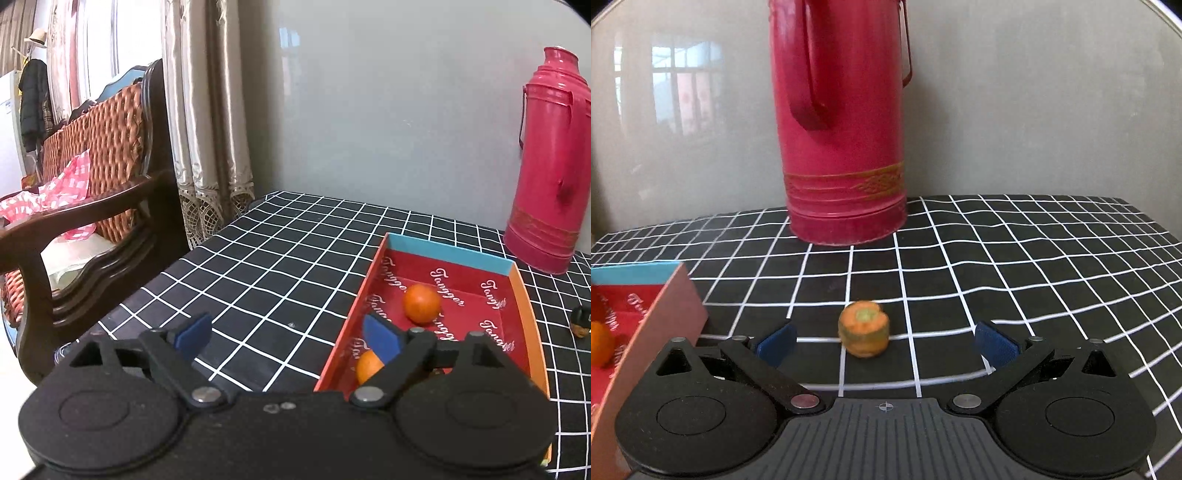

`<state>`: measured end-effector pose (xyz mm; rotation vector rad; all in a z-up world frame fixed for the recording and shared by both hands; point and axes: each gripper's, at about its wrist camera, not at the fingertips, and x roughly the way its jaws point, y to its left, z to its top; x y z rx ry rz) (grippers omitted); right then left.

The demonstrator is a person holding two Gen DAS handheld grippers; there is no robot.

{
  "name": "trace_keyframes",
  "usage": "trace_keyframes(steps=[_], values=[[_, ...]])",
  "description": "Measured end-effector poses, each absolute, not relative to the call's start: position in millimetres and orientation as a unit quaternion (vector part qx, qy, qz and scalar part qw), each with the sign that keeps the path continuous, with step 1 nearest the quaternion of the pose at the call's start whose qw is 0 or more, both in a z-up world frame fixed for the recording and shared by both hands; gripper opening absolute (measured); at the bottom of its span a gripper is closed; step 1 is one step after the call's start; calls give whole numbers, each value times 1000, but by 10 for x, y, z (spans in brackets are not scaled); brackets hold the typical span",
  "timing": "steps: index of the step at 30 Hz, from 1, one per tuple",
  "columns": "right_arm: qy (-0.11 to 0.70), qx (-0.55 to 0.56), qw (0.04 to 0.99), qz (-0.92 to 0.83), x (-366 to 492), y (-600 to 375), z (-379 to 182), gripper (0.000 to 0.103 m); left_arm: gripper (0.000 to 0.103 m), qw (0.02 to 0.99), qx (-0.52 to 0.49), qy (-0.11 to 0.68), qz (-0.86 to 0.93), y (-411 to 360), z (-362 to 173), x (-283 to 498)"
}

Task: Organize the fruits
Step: 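Grasp the tan potato piece with the right gripper, then carry the potato piece into the red box and open the right gripper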

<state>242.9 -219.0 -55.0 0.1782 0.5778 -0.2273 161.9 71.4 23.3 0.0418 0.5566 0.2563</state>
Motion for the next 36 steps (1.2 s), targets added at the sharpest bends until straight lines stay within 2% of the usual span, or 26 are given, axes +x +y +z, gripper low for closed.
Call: trace_keyframes(steps=[1, 2, 3, 6, 8, 9, 15, 22, 30, 35, 36], values=[[285, 86, 948, -111, 2472, -2190, -557, 82, 83, 953, 20, 273, 128, 720, 235, 1623], [290, 83, 947, -109, 2511, -2185, -566, 73, 84, 953, 19, 273, 128, 727, 237, 1619], [298, 84, 945, -104, 2545, -2188, -594, 59, 84, 953, 19, 273, 130, 729, 235, 1619], [310, 97, 941, -97, 2585, -2213, -649, 55, 84, 952, 16, 275, 132, 747, 236, 1626], [312, 83, 942, -95, 2592, -2173, -645, 42, 84, 951, 13, 277, 136, 770, 241, 1625], [310, 80, 944, -85, 2583, -2152, -637, 32, 84, 951, 12, 277, 138, 785, 242, 1624], [273, 80, 956, -71, 2417, -2047, -504, 32, 85, 944, -9, 284, 166, 928, 253, 1642], [205, 87, 972, 80, 2015, -1622, -128, 32, 85, 938, -25, 296, 179, 1029, 251, 1659], [232, 38, 955, 180, 1818, -1074, -189, 33, 85, 939, -13, 300, 169, 955, 235, 1652], [227, 31, 958, 175, 1753, -1031, -156, 66, 87, 944, 0, 293, 154, 873, 268, 1633], [218, 35, 962, 162, 1703, -1049, -135, 78, 87, 946, 0, 289, 149, 856, 291, 1609]])
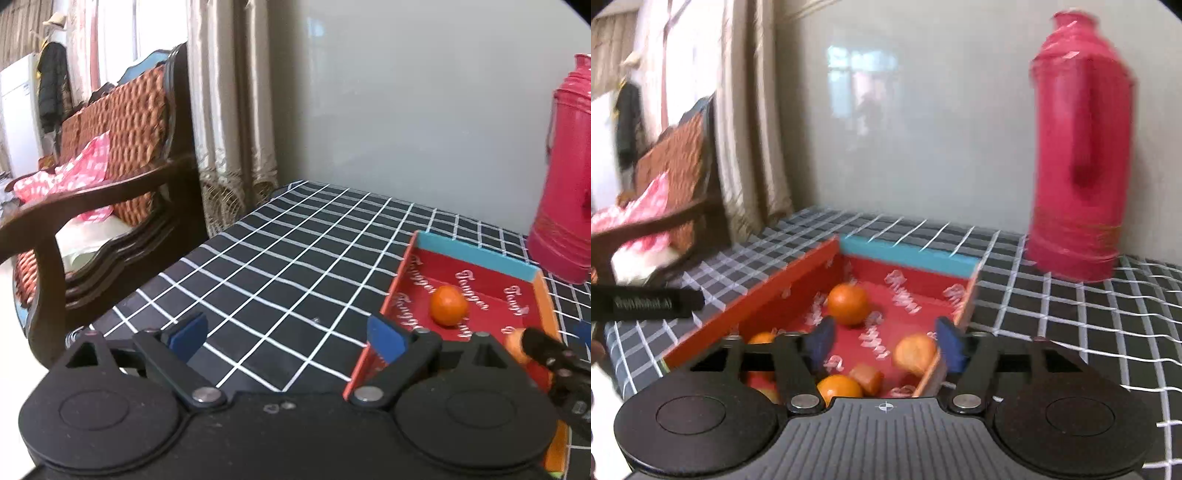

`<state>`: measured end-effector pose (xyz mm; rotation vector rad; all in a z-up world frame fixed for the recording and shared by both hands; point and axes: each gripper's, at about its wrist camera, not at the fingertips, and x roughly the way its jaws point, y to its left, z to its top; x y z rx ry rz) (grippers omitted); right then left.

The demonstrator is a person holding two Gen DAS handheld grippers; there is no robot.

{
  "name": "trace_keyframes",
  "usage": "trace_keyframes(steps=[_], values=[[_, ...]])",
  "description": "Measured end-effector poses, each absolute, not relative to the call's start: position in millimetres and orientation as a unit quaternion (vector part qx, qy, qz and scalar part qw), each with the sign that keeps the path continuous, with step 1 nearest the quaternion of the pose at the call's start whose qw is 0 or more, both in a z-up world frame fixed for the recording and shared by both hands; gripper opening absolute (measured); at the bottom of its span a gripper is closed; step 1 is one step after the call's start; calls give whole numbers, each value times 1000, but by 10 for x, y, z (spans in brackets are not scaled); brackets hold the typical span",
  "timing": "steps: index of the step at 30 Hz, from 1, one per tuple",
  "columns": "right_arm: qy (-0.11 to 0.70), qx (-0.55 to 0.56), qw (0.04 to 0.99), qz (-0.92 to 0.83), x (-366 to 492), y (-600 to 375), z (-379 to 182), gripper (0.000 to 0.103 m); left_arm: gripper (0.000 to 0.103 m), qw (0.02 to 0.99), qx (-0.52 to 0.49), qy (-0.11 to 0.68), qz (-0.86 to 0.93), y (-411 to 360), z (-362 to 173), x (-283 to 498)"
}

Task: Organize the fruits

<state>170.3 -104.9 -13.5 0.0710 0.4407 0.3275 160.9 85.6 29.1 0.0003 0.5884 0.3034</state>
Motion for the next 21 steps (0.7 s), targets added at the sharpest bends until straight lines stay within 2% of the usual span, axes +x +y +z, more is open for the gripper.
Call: trace_keyframes(steps=[1, 5, 14, 21], values=[[206, 40, 966, 149, 1637, -1095, -100, 88, 88, 948, 0, 285, 143, 843, 312, 1589], [173, 53, 980, 87, 1244, -1316, 75, 102, 92, 955, 10, 273, 113, 740, 388, 1368], [221, 91, 971, -6, 228, -1531, 147, 103, 97, 960, 40, 269, 59, 614, 568, 393], [204, 103, 974, -15, -387, -1490, 519, 103, 97, 970, 46, 236, 40, 605, 826, -222]])
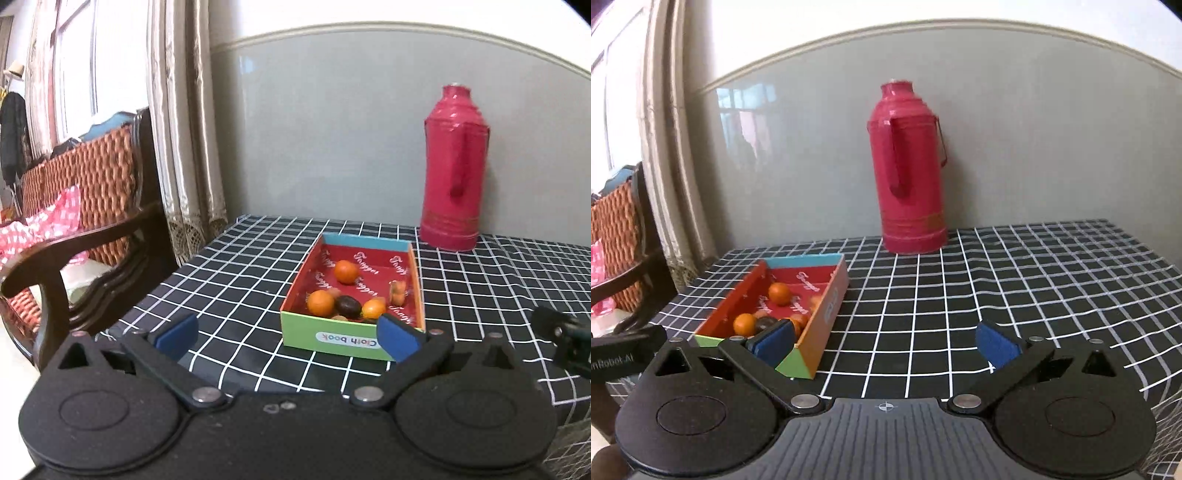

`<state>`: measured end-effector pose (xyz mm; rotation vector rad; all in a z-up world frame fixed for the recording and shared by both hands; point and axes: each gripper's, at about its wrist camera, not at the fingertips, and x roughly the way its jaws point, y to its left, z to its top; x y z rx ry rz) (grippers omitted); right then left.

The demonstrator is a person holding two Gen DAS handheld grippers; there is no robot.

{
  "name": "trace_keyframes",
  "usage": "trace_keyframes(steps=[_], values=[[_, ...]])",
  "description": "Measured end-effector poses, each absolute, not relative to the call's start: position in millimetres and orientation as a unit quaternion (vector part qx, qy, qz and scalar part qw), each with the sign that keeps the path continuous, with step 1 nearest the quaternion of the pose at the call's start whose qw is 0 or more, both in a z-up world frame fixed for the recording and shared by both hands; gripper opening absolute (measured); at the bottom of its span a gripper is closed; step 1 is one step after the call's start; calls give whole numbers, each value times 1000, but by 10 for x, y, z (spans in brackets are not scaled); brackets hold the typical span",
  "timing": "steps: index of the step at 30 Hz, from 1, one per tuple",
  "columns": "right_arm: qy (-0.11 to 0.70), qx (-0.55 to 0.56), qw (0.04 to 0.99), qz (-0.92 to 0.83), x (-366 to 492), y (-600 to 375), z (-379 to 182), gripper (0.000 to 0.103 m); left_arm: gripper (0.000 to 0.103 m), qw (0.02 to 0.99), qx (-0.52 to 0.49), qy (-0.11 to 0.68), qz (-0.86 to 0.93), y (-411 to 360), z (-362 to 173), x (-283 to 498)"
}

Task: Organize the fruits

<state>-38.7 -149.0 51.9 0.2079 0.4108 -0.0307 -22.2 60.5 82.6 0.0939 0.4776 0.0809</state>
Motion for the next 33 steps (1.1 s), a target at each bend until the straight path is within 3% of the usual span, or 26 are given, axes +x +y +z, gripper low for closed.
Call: trace_keyframes(steps=[33], values=[[165, 105, 981, 4, -828, -1290, 788, 103, 97, 976, 35, 214, 31, 658, 993, -619]])
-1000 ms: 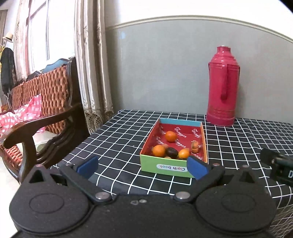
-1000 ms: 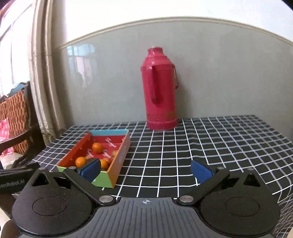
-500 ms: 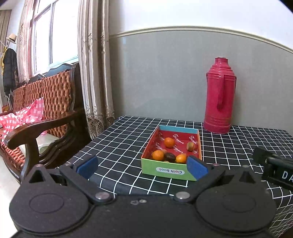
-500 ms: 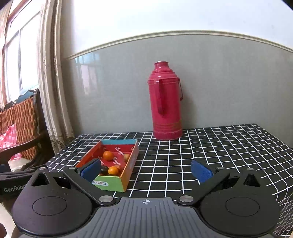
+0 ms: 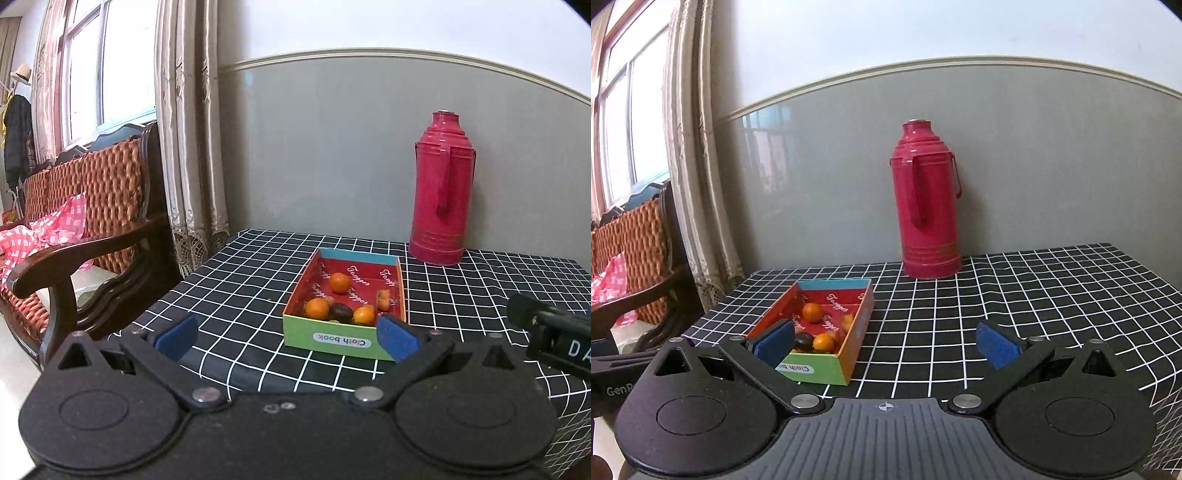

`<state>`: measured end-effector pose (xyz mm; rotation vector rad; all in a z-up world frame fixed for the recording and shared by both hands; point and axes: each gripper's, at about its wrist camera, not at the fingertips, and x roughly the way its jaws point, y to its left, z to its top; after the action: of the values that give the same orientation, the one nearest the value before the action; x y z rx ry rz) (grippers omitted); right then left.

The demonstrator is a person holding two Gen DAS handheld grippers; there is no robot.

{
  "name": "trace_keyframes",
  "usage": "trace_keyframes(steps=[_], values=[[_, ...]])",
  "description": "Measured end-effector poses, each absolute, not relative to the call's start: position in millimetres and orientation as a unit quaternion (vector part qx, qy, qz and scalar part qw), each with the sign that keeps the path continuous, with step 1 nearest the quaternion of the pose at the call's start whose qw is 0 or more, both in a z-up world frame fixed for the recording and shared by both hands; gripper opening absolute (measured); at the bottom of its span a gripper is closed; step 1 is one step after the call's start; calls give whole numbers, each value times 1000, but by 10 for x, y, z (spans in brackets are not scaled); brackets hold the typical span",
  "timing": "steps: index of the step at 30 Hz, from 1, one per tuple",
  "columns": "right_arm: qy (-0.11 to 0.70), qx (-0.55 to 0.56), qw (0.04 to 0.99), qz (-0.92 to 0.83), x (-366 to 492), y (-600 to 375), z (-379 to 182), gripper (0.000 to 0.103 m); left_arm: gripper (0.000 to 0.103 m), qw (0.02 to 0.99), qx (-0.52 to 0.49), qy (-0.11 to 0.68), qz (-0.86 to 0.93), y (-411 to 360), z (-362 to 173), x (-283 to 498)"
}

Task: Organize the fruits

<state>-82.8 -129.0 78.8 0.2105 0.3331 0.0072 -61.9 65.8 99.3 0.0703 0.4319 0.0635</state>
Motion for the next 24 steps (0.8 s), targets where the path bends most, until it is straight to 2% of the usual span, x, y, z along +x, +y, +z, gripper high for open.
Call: trace_keyframes(steps=[24], values=[[165, 100, 981, 5, -813, -1245, 818, 103, 97, 976, 33, 215, 25, 615, 1018, -606]])
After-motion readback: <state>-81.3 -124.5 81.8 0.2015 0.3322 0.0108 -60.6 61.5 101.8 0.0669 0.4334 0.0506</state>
